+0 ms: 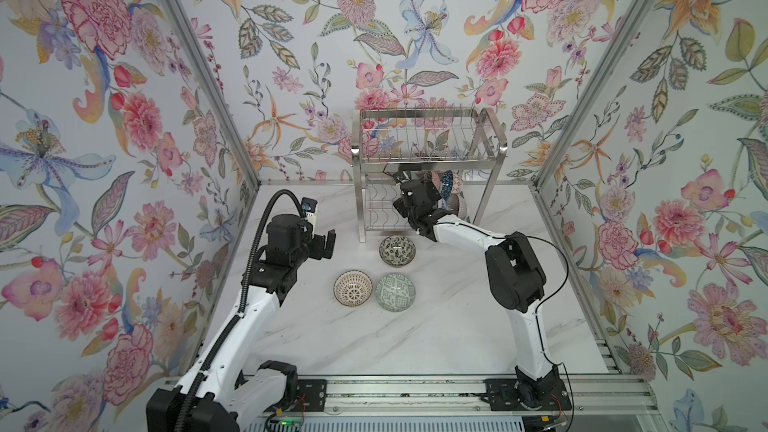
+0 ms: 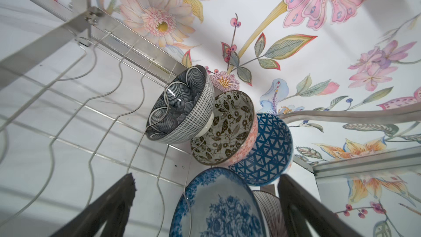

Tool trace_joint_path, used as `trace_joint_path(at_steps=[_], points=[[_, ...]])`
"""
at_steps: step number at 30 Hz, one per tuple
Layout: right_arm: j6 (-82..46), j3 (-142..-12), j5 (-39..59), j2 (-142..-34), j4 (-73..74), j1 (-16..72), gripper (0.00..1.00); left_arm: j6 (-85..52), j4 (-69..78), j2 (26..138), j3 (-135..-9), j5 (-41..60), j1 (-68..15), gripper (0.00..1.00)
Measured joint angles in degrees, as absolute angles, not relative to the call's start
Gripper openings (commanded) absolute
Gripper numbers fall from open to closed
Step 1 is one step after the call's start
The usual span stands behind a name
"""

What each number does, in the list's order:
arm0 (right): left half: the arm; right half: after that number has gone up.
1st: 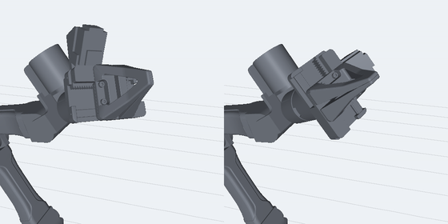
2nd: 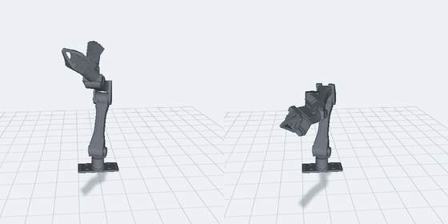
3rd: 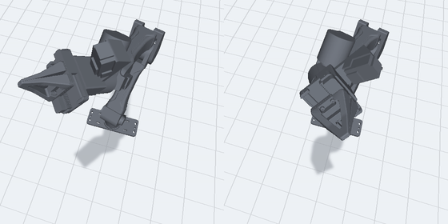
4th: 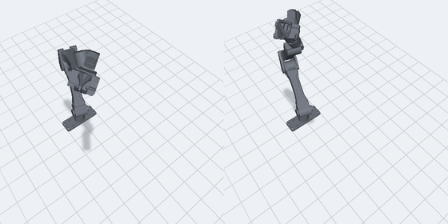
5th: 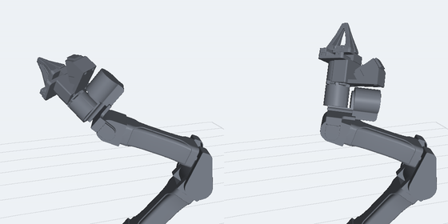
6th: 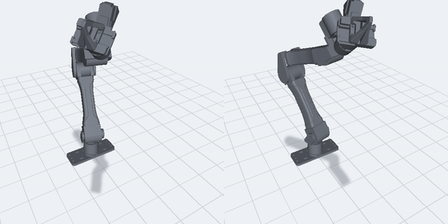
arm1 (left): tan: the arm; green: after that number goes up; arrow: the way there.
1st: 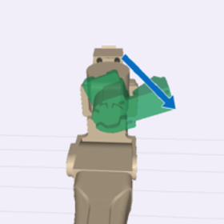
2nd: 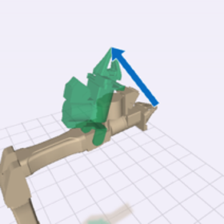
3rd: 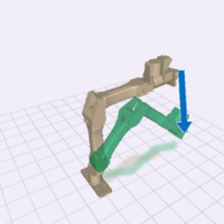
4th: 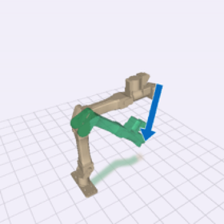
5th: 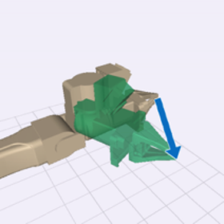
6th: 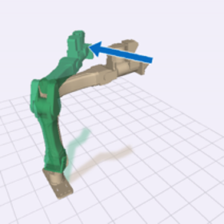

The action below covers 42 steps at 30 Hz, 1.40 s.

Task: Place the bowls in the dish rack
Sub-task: 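Open the right gripper to leave the dark geometric bowl in the rack, then withdraw the right gripper while the left gripper moves toward the olive leaf-pattern bowl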

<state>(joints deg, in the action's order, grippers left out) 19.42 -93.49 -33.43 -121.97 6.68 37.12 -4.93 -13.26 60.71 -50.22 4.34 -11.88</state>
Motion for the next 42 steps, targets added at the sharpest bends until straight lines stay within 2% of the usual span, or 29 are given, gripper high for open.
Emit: trace_joint_path(at_steps=[11, 17, 23, 29, 34, 42], points=[[17.04, -72.55, -27.57, -104.53, 11.27, 42.19, 0.99, -5.43, -13.54, 60.77, -50.28, 4.12, -12.34, 1.00], [11.00, -67.64, -23.33, -91.31, 4.05, 41.36, 0.99, -5.54, -16.21, 61.32, -52.84, -0.58, -18.59, 0.99], [5.96, -65.12, -18.33, -78.50, -3.42, 39.44, 0.99, -6.87, -18.11, 63.24, -57.06, -3.55, -23.90, 0.99], [1.02, -60.95, -12.03, -68.20, -8.80, 31.44, 0.99, -10.28, -16.23, 67.79, -57.06, -4.95, -29.39, 0.99], [-0.54, -56.84, -8.91, -63.55, -11.00, 27.66, 0.99, -13.58, -10.98, 73.38, -54.65, -4.73, -31.59, 0.99], [-1.19, -55.48, -6.17, -64.88, -12.75, 24.97, 0.99, -17.47, -3.90, 84.38, -54.46, -2.63, -32.34, 0.99]])
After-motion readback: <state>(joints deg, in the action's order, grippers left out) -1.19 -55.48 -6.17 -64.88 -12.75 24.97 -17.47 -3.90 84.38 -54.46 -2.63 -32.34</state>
